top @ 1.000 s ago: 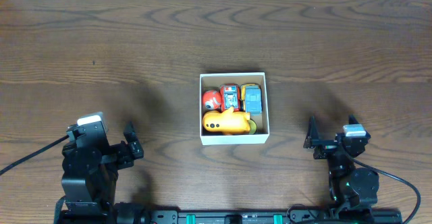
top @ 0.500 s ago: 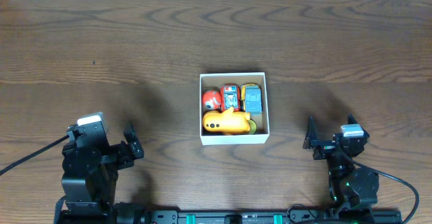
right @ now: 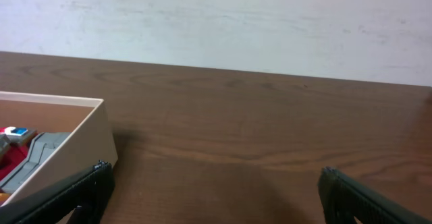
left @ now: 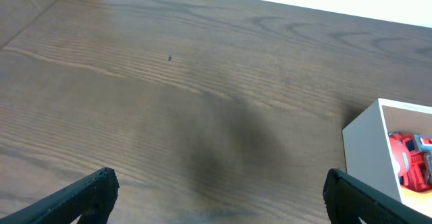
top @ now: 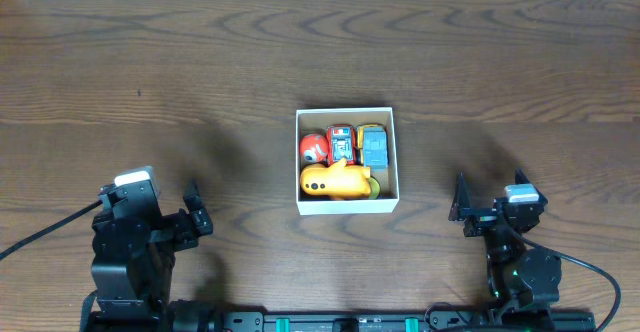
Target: Pack container
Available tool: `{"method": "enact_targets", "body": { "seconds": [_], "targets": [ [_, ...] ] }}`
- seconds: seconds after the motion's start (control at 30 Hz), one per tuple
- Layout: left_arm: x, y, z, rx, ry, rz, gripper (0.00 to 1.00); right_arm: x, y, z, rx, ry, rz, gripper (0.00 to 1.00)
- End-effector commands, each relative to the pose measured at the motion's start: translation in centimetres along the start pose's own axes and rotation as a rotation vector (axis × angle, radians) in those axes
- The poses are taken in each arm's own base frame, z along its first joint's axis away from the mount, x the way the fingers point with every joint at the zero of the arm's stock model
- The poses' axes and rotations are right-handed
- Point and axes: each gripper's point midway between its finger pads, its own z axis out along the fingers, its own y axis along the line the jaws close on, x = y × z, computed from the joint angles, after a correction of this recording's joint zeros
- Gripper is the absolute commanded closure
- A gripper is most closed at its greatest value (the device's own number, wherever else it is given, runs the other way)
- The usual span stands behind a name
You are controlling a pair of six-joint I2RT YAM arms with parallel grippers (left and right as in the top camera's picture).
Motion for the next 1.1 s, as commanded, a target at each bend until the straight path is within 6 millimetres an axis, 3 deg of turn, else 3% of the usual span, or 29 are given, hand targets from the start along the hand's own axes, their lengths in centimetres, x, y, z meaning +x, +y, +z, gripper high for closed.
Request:
{"method": "enact_targets", "body": {
  "seconds": [0.0, 0.23, 0.5, 0.67, 0.9, 1.07],
  "targets": [
    [0.3, 0.1, 0.2, -0.009, 0.005, 0.001, 0.02, 0.1, 0.4, 0.0, -0.019, -0.001, -0.018, 0.01],
    [0.6, 0.3, -0.4, -0.009, 0.001, 0.0, 0.02, 0.1, 0.4, 0.0, -0.019, -0.001, -0.018, 0.01],
    [4.4, 1.4, -2.9, -0.004, -0.004, -0.002, 0.02, 0.1, 0.4, 0.0, -0.019, -0.001, -0.018, 0.01],
    [5.1, 1.1, -0.8, 0.016, -0.11, -0.023, 0.02, 0.1, 0.4, 0.0, -0.019, -0.001, -0.018, 0.01],
    [1.4, -0.2, 2.7, 0.069, -0.41, -0.083, 0.02, 0.1, 0.4, 0.0, -0.019, -0.001, -0.018, 0.01],
    [0.8, -0.6, 4.2, 0.091, -0.533, -0.108, 0.02, 0.1, 0.4, 0.0, -0.019, -0.001, -0.018, 0.01]
  ]
}}
